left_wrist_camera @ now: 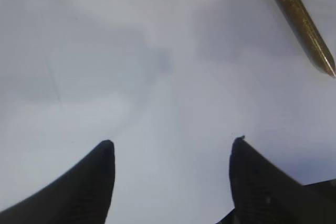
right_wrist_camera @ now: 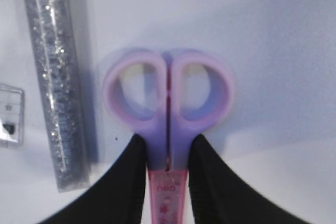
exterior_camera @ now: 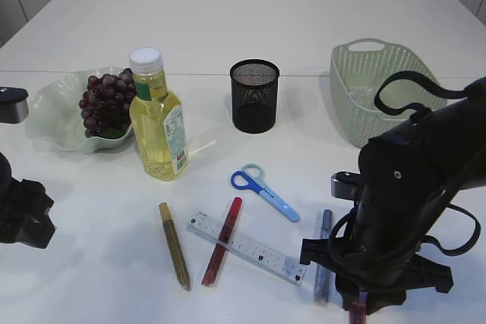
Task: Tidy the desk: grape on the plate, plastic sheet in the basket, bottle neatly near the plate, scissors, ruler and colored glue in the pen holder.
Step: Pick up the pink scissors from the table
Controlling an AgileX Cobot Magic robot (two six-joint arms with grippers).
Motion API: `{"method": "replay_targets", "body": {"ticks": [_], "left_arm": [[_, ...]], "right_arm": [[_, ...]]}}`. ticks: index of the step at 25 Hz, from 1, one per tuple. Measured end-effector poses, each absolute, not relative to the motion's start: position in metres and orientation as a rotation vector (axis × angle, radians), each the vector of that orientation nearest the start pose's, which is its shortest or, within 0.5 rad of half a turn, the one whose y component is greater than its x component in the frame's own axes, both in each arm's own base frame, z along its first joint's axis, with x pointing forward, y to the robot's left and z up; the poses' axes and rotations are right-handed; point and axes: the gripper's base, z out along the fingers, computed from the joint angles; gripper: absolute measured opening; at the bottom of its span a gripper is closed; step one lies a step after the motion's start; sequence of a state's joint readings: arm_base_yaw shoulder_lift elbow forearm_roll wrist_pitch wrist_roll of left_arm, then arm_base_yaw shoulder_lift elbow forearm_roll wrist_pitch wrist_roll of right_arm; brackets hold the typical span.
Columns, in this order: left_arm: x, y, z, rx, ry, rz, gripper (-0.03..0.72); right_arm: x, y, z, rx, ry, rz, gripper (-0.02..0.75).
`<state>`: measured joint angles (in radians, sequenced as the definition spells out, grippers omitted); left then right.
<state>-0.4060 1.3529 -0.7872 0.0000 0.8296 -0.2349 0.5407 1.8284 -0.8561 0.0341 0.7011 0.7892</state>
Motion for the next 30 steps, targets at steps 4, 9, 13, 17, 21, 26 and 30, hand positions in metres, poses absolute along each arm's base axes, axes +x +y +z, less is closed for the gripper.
{"method": "replay_targets", "body": {"ticks": [4,9,13,17,21,26,30], "left_arm": [[0.214,-0.092,0.223,0.247,2.879,-0.12,0.498],[0.214,-0.092,0.223,0.247,2.879,-0.12,0.498],[0.214,-0.092,0.223,0.247,2.879,-0.12,0.498],[0.214,-0.092,0.223,0.247,2.879,-0.12,0.498],[0.214,-0.092,0.223,0.247,2.879,-0.12,0.498],[0.214,-0.092,0.223,0.247,2.879,-0.12,0.498],[0.214,-0.092,0.223,0.247,2.881,-0.12,0.498]], "right_arm": [[0.242,0.148,0.115,0.43,3.138,0.012,0.213],[0.242,0.147,0.116,0.405,3.14,0.007,0.213],[0.24,0.146,0.118,0.373,3.151,-0.009,0.213],[0.239,0.145,0.124,0.338,3.138,0.012,0.212],[0.241,0.148,0.137,0.307,3.107,0.081,0.212],[0.253,0.156,0.16,0.316,3.034,0.28,0.212],[0.267,0.157,0.183,0.312,2.959,0.406,0.212]]}}
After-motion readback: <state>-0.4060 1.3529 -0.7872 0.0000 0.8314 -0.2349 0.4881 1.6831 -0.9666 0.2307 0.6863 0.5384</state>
